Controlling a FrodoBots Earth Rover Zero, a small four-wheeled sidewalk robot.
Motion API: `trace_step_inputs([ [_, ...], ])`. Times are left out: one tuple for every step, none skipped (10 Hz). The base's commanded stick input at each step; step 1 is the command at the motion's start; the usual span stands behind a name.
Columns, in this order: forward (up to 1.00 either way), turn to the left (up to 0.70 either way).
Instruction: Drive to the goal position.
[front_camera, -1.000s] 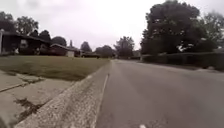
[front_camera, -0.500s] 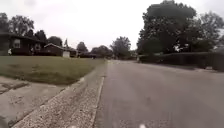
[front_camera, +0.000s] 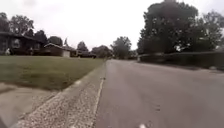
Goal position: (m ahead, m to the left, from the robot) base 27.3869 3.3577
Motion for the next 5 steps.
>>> trace_step_inputs([
  [0.7,0.05],
  [0.7,0.0],
  [0.7,0.0],
  [0.7,0.0],
  [0.7,0.0],
])
